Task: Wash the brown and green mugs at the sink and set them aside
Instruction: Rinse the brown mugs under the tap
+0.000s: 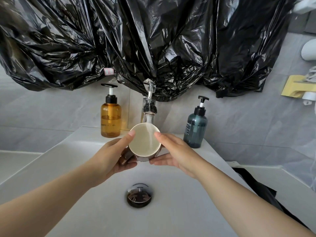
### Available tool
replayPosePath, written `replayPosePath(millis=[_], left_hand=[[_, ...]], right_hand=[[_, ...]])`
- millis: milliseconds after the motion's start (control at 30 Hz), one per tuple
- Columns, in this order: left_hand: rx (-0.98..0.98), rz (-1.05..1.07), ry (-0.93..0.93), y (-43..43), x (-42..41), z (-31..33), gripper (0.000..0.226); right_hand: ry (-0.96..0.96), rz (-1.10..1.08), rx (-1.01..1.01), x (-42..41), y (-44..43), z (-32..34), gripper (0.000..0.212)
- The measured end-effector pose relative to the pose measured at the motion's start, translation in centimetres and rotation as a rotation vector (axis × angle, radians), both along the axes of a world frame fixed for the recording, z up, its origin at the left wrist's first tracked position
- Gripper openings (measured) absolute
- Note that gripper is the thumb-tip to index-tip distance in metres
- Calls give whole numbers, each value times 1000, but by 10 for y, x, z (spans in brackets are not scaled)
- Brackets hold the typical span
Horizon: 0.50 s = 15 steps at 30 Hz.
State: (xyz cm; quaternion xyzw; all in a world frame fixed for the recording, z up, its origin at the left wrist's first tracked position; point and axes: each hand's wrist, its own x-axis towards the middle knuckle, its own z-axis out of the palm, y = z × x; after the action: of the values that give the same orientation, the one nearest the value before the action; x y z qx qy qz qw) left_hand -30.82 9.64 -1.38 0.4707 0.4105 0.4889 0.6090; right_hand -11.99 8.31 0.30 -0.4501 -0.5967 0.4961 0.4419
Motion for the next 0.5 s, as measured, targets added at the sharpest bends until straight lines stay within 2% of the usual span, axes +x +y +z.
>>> replayPosePath(millis=[100, 167, 233, 300, 400, 500], left_hand=[[10, 0, -10, 0, -1, -1, 48], [5, 40, -10, 0, -2, 1, 49], [-31, 64, 21, -1, -3, 2, 48], [-79, 39, 52, -3, -4, 2, 51], [-105, -24, 97, -6, -1, 1, 52], [-34, -75, 117, -6, 3, 5, 45]], right_hand=[[0, 9, -3, 0, 1, 0, 29], [-54, -6, 7, 2, 0, 1, 48], [-260, -49, 83, 3, -1, 0, 68], [-415, -46, 190, 3, 1, -5, 73], [-360, -31, 179, 0, 4, -10, 66], [-283, -64, 18, 1, 8, -10, 69]])
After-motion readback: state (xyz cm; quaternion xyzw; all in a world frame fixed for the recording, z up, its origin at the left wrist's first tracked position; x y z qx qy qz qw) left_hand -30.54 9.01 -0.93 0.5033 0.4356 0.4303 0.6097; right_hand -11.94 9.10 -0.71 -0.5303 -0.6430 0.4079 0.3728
